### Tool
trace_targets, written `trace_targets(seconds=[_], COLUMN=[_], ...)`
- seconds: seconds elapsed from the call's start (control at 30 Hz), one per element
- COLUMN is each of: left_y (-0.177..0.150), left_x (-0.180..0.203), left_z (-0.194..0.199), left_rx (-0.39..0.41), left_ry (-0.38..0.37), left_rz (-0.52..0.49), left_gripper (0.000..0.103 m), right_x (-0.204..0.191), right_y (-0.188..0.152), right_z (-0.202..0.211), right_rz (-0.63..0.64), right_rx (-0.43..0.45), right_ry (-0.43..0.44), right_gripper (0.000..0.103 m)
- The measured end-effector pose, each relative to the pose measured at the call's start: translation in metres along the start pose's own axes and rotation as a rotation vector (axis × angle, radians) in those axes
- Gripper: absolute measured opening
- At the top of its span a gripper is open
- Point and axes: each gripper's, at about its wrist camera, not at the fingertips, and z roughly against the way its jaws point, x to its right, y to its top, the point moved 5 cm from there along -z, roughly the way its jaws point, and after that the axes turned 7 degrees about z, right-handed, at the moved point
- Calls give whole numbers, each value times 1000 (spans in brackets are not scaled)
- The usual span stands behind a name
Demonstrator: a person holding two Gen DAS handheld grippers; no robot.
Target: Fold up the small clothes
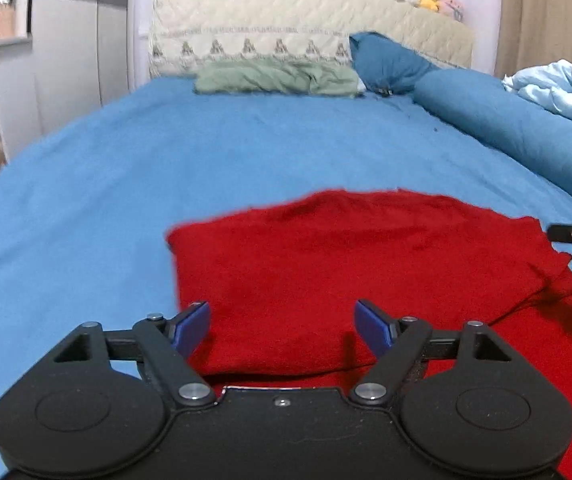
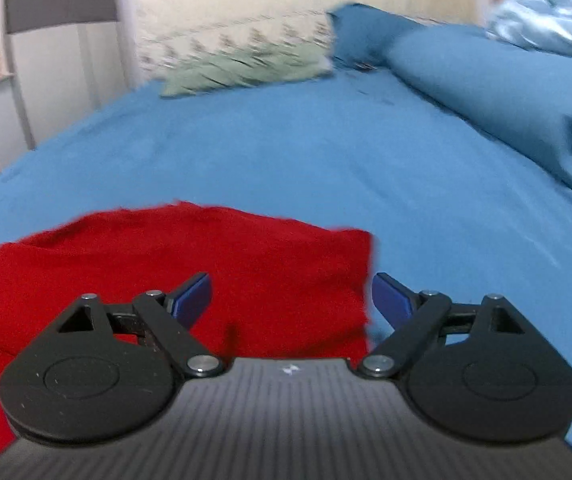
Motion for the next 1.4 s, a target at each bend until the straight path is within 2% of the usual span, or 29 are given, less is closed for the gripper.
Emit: trace_targets(seconds=[0.1,0.2,0.3,0.5,0.57,0.63,0.73,0.87,1.0,1.13,1.27,1.4], left_y=[-16,-22,-22,-14,-1,15,29,25,-1,-39,-84,-128], left_x=[-6,-6,-8,-7,-8,-5,2,11,16,23,23,23], left_z=[-19,-17,-18,-3,18,51,104,180,239,277,295,296], left_rx=[-63,-55,-59,-60,-30,8,50,68,39,-31,-91,-149], left_ry=[-2,3,3,23,41,60,93,98,104,109,118,118], left_rz=[50,40,46,66,92,71,30,25,54,79,126,155], left_gripper=[82,82,82,83,84,86,98,102,103,103,102,97], right_x=[-13,-9,-2,9,14,17,22,24,25,22,16,11], right_y=[-4,-21,-34,-23,-10,1,16,23,11,-17,-55,-101], right_z=[-23,-47,-45,-25,-3,27,78,153,217,270,303,321], right_rz=[5,-10,-27,-26,-37,-21,5,45,59,76,86,50], right_rx=[-56,-140,-89,-96,-74,-35,-2,-6,-38,-80,-118,-160], right_ry=[79,66,85,87,74,94,97,106,141,138,136,149], right_gripper=[103,103,102,101,101,101,102,103,103,103,103,102])
